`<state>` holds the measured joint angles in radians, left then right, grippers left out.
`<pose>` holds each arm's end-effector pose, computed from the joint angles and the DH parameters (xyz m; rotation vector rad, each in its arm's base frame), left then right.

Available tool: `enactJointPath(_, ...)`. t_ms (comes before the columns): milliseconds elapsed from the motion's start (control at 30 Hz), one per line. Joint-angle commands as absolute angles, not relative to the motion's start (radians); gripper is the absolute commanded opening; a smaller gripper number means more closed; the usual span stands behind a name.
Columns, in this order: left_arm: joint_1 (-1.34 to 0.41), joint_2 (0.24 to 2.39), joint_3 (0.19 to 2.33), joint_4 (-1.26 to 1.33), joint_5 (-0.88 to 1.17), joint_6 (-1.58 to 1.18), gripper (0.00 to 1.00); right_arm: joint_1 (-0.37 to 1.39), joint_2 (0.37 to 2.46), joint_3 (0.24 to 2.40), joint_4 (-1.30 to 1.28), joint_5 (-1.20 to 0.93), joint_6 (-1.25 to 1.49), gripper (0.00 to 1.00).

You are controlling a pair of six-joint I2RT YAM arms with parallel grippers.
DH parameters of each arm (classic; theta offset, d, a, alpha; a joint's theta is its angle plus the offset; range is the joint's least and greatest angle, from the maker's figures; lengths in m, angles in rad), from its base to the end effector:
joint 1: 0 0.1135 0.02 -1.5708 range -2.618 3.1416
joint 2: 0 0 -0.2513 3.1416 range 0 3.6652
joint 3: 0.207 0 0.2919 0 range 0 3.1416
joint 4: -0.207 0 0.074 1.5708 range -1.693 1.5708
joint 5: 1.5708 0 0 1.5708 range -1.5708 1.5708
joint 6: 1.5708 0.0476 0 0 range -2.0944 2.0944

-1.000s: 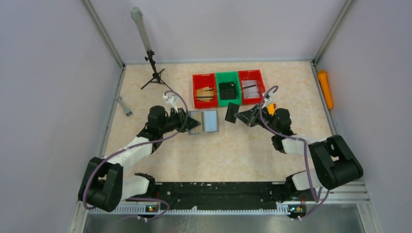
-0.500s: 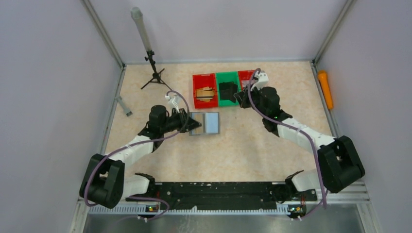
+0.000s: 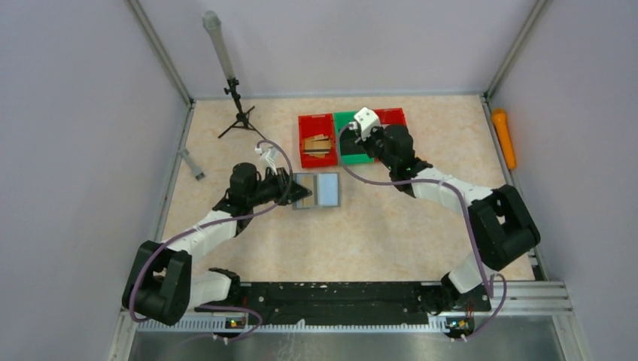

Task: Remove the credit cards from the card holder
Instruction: Place the credit card in the storage box.

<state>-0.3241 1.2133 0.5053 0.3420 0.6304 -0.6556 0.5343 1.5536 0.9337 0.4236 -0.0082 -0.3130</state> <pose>0.2689 -0.1199 0.1685 0.1137 2.0713 -1.2373 0.3460 0.2052 0.2239 -0.7331 1.6112 0.1676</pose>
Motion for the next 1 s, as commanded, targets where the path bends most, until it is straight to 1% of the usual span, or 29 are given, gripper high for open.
enactJointPath(0,-0.322,1.198,0.538,0.385,0.631,-0.653,0.05,0.559,1.639,1.055,0.428,0.033,-0.630,0.00)
enactJointPath(133,-0.322,1.199,0.538,0.386,0.631,-0.653,0.04,0.579,1.693,1.070,0.431,0.052,-0.808,0.00)
enactJointPath(333,-0.322,1.226,0.538,0.408,0.643,-0.668,0.04,0.589,1.765,1.132,0.378,0.073,-0.931,0.00)
enactJointPath(433,-0.322,1.232,0.539,0.411,0.647,-0.671,0.04,0.603,1.813,1.146,0.416,0.123,-1.013,0.00)
enactJointPath(533,-0.322,1.227,0.537,0.412,0.646,-0.672,0.04,0.606,1.856,1.150,0.483,0.153,-1.053,0.00)
enactJointPath(967,-0.322,1.242,0.538,0.427,0.662,-0.686,0.03,0.602,2.072,1.321,0.447,0.222,-1.151,0.00)
